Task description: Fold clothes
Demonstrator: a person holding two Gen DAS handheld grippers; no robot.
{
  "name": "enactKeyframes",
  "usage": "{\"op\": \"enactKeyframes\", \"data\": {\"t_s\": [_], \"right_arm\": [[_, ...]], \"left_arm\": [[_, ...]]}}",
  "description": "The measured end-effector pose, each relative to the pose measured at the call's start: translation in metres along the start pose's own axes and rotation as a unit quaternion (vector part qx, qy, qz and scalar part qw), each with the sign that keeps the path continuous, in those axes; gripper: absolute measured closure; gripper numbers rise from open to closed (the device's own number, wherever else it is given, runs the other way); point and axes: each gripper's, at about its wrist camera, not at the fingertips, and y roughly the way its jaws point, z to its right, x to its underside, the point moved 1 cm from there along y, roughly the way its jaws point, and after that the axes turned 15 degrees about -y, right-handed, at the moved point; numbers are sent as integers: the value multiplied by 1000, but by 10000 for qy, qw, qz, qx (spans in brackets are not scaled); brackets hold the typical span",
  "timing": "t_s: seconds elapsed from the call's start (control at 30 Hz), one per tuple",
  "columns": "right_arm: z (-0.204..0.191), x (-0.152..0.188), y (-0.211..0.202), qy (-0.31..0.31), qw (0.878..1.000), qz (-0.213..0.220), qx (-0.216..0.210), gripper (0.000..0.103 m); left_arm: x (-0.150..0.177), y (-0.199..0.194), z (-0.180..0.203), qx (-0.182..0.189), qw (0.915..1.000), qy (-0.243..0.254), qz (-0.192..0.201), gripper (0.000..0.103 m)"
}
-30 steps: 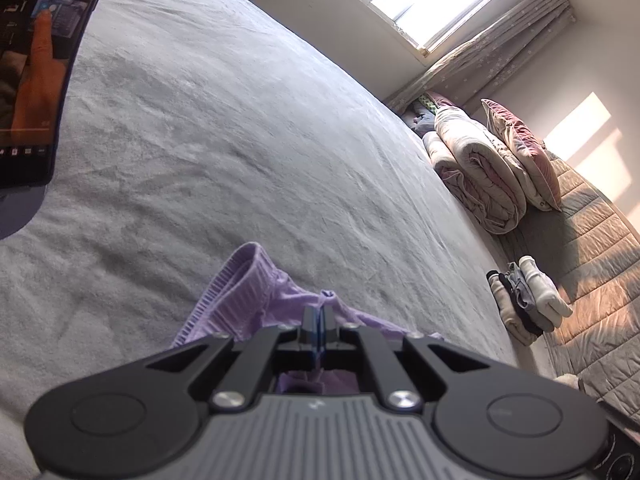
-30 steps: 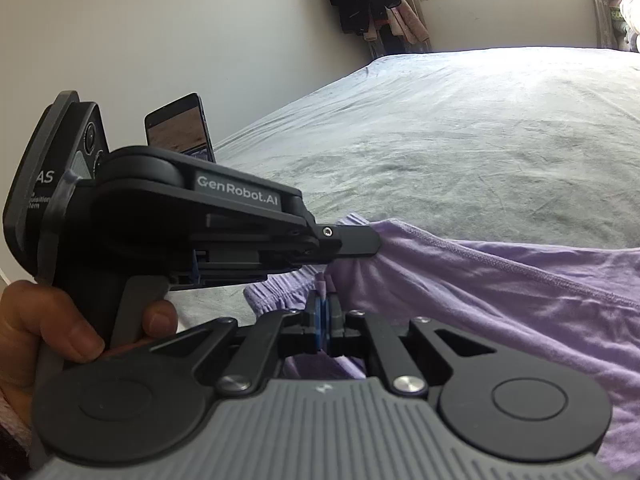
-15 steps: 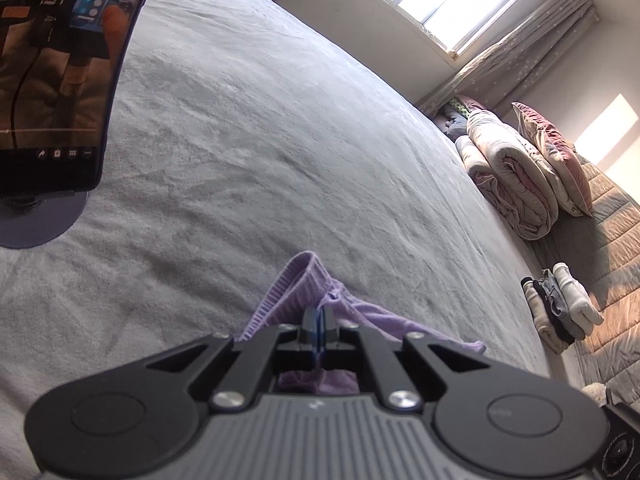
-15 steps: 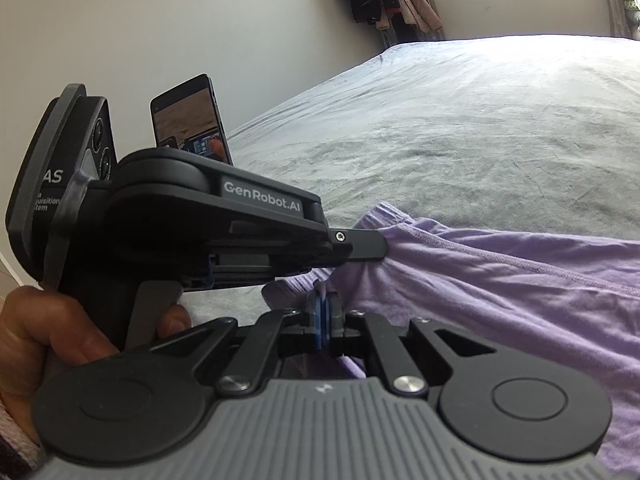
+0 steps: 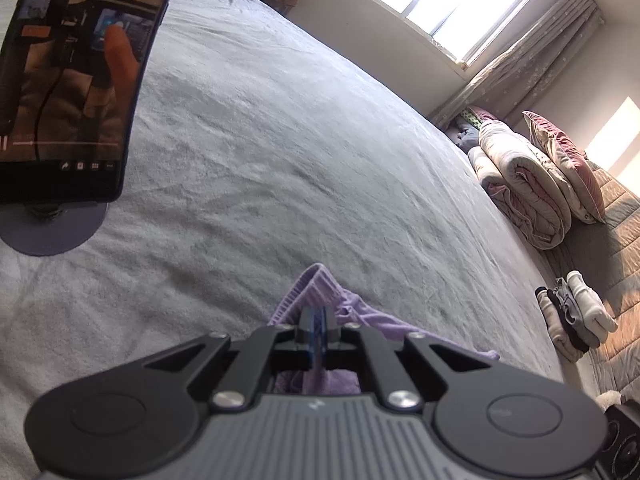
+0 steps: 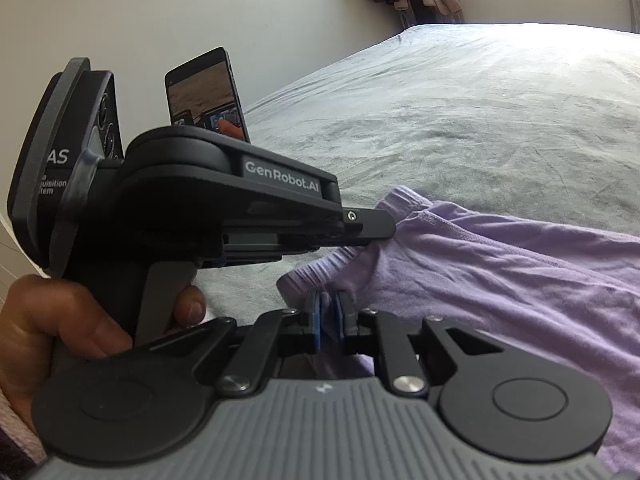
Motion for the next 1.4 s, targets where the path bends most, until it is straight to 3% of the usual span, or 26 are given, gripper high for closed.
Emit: {"op": "enactKeyframes", "data": {"t_s": [0.07, 0.1, 0.27, 0.53, 0.63, 0.83, 1.2, 1.4], "right_arm": [[0, 0, -5, 9, 10000, 12, -32, 60], [0, 1, -8, 0, 10000, 20, -34, 58], [-2, 3, -24, -133, 9999, -35, 44, 57], [11, 16, -69, -246, 9989, -14, 395, 52], [22, 22, -85, -318, 9974, -6, 643, 52], [52, 38, -113, -328, 9924, -88, 1184, 52], [104, 59, -162, -87, 9808, 59, 1949, 52], [130, 75, -163, -150, 9709, -174, 2385, 52]], "left_arm": [[0, -5, 0, 88, 9999, -60, 58, 94], [0, -8, 0, 130, 9998, -81, 88, 93], [4, -18, 3, 355, 9992, 49, 154, 93], [24, -13, 14, 783, 9951, 556, -242, 93], [32, -6, 13, 695, 9946, 693, -332, 93], [36, -2, -1, 113, 9967, 761, -265, 95], [38, -1, 18, 366, 9946, 966, -44, 94], [44, 11, 19, -56, 9929, 1171, 206, 94]]}}
